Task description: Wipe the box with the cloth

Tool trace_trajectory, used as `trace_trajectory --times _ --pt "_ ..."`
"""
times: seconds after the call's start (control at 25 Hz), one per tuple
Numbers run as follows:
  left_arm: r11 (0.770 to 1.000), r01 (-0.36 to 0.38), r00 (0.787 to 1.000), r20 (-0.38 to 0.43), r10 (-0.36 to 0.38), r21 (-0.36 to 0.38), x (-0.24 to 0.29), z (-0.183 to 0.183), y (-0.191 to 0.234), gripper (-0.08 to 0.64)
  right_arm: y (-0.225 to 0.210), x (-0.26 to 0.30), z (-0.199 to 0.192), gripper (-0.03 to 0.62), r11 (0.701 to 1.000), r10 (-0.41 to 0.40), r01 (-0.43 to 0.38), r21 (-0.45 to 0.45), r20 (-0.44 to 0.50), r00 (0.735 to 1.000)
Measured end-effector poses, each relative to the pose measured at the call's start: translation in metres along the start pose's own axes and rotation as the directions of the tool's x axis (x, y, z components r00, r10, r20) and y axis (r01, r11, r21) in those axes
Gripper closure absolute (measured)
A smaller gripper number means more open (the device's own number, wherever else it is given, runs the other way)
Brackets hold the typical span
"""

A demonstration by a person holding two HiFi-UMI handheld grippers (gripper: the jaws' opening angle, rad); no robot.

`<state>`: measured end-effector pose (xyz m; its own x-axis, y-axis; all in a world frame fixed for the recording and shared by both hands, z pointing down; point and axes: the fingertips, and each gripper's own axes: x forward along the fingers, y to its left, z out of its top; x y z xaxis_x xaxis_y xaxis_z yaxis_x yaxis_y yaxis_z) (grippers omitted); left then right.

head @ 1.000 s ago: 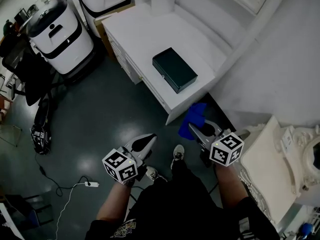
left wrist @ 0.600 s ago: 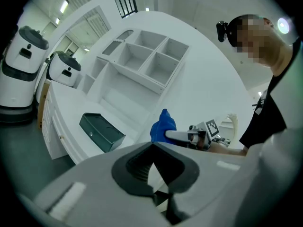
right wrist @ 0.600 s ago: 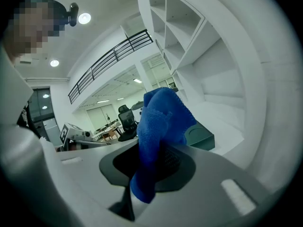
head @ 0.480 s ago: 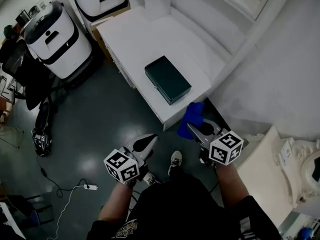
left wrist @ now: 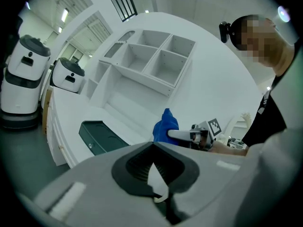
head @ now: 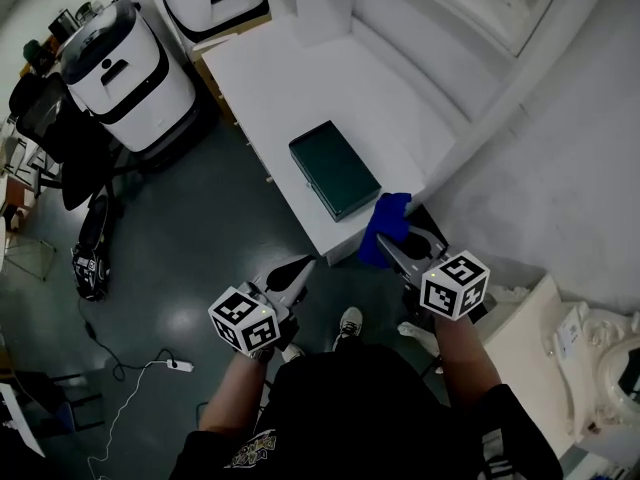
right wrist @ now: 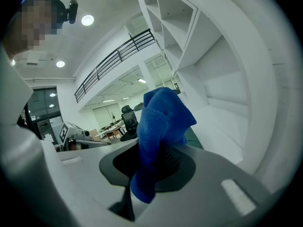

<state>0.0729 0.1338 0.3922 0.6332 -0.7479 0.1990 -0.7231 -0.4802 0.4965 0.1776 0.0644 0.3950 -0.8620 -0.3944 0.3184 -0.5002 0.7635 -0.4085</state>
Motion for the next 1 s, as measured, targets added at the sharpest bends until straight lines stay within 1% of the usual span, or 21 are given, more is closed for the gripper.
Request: trace_trajectory --times 0.28,0.44,0.56,0.72,0.88,1.0 --pt "0.999 -0.029 1.000 -0.008 0.029 0.025 0.013 0.009 0.005 0.560 -0.014 0.001 0.015 0.494 1.000 0.017 -0.017 -0.009 0.011 1.000" --pt "0.999 -0.035 0.999 -0.017 0.036 0.032 0.021 0.015 0.020 0.560 -0.023 0.011 0.023 0.494 1.000 0.012 -0.012 -0.010 0.014 1.000" --pt "0.999 -0.029 0.999 -0.045 0.031 0.046 0.029 0.020 0.040 0.560 -0.030 0.026 0.028 0.494 1.000 0.000 0.000 -0.004 0.006 1.000" --pt "0.998 0.005 0.997 -0.082 0.000 0.065 0.043 0.033 0.071 0.560 -0.042 0.050 0.036 0.494 0.999 -0.040 0.040 0.005 -0.001 0.999" --pt "0.997 0.036 0.991 -0.130 -0.027 0.066 0.066 0.045 0.107 0.560 -0.058 0.074 0.046 0.494 0.996 -0.078 0.077 0.047 0.010 0.997" --pt "0.996 0.050 0.987 -0.159 -0.036 0.080 0.081 0.055 0.132 0.560 -0.069 0.094 0.052 0.494 0.993 -0.100 0.100 0.057 0.001 0.995"
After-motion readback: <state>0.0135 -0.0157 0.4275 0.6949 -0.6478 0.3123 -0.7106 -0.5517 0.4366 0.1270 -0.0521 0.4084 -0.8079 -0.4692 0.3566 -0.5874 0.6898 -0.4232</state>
